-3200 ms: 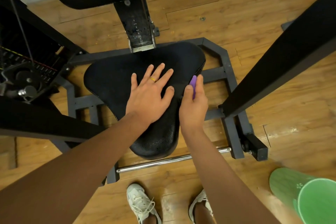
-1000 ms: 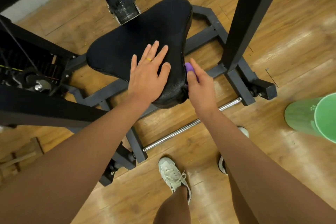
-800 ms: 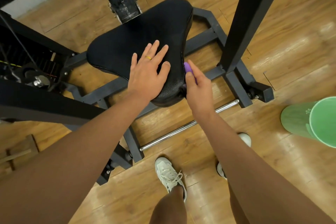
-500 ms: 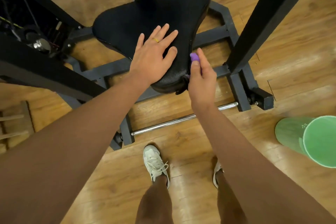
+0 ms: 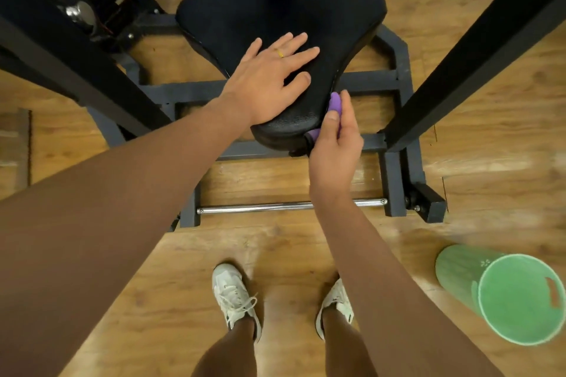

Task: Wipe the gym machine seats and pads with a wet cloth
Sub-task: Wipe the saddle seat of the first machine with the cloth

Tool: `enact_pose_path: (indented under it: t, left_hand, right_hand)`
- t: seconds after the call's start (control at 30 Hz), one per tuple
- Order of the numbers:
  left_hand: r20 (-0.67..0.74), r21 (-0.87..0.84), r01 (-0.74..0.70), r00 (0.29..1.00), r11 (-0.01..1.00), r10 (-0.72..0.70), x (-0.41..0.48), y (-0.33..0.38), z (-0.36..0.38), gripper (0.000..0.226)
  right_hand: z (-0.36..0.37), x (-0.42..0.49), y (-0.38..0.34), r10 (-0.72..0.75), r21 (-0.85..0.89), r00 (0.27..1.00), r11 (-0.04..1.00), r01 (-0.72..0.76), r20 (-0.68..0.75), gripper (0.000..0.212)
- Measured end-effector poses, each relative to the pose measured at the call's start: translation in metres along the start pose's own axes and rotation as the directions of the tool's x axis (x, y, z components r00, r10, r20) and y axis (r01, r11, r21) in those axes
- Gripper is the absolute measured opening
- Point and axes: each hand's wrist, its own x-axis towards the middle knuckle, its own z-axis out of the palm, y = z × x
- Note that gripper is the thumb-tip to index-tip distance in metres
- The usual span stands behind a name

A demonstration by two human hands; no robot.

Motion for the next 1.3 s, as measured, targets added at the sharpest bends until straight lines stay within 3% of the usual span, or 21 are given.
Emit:
enact_pose_path:
  t: [0.17, 0.3, 0.37, 0.43, 0.5, 0.6, 0.67, 0.77, 0.87, 0.97, 1.03, 1.1, 1.17, 1.23, 1.3]
  left_hand:
    - [-0.02, -0.006, -0.012, 1.0, 1.0, 0.011, -0.002, 0.0, 0.002, 0.05]
    - [0.043, -0.004, -0.03, 0.999, 1.0, 0.031, -0.001, -0.001, 0.0, 0.05]
    - [0.039, -0.124, -0.029, 0.999, 0.992, 0.034, -0.002, -0.002, -0.004, 0.047]
    - [-0.098, -0.374, 0.04, 0.992, 0.927, -0.082, -0.015, -0.005, -0.008, 0.043]
    - [-0.237, -0.597, 0.11, 0.922, 0.795, -0.306, -0.041, -0.005, -0.005, 0.04]
    - [-0.224, -0.727, 0.151, 0.87, 0.669, -0.44, -0.078, 0.005, 0.006, 0.04]
    - [-0.186, -0.766, 0.174, 0.862, 0.619, -0.472, -0.089, 0.015, 0.009, 0.042]
    - [-0.213, -0.738, 0.221, 0.82, 0.638, -0.531, -0.079, 0.044, 0.01, 0.045]
    - [-0.145, -0.591, 0.401, 0.8, 0.7, -0.582, -0.054, 0.079, 0.007, 0.047]
    - [-0.102, -0.421, 0.528, 0.781, 0.738, -0.616, -0.036, 0.092, 0.007, 0.049]
    - [-0.161, -0.43, 0.521, 0.759, 0.738, -0.63, -0.038, 0.09, 0.013, 0.038]
    - [-0.258, -0.533, 0.462, 0.709, 0.709, -0.656, -0.052, 0.091, 0.025, 0.028]
    - [-0.342, -0.674, 0.365, 0.616, 0.642, -0.71, -0.073, 0.1, 0.038, 0.027]
    - [-0.324, -0.844, 0.245, 0.477, 0.478, -0.817, -0.091, 0.115, 0.054, 0.037]
    - [-0.201, -0.962, 0.1, 0.364, 0.253, -0.909, -0.095, 0.132, 0.073, 0.053]
  right_hand:
    - [0.0, -0.04, 0.012, -0.034, -0.074, 0.998, 0.997, 0.037, 0.049, 0.047]
    - [-0.014, -0.012, -0.019, -0.087, -0.131, 0.994, 0.987, 0.094, 0.06, 0.042]
    - [-0.01, 0.005, -0.039, -0.138, -0.17, 0.984, 0.973, 0.155, 0.109, 0.043]
    - [0.003, 0.016, -0.056, -0.126, -0.238, 0.963, 0.954, 0.183, 0.238, 0.045]
    - [0.013, 0.024, -0.065, -0.022, -0.296, 0.909, 0.942, 0.158, 0.415, 0.049]
    - [0.009, 0.038, -0.076, 0.093, -0.304, 0.797, 0.945, 0.118, 0.596, 0.045]
    - [0.006, 0.05, -0.09, 0.083, -0.306, 0.779, 0.941, 0.144, 0.621, 0.041]
    - [0.011, 0.08, -0.104, 0.009, -0.464, 0.756, 0.794, 0.392, 0.654, 0.04]
    - [0.022, 0.121, -0.1, 0.037, -0.539, 0.62, 0.536, 0.65, 0.784, 0.043]
    - [0.035, 0.152, -0.091, 0.098, -0.514, 0.518, 0.369, 0.775, 0.85, 0.042]
    - [0.043, 0.159, -0.086, 0.118, -0.499, 0.488, 0.312, 0.809, 0.865, 0.042]
    - [0.052, 0.156, -0.08, 0.111, -0.486, 0.477, 0.316, 0.815, 0.872, 0.042]
    - [0.063, 0.148, -0.073, 0.085, -0.472, 0.474, 0.345, 0.811, 0.877, 0.042]
    - [0.072, 0.14, -0.066, 0.032, -0.491, 0.514, 0.347, 0.799, 0.858, 0.042]
    - [0.077, 0.133, -0.062, -0.034, -0.522, 0.56, 0.316, 0.792, 0.828, 0.042]
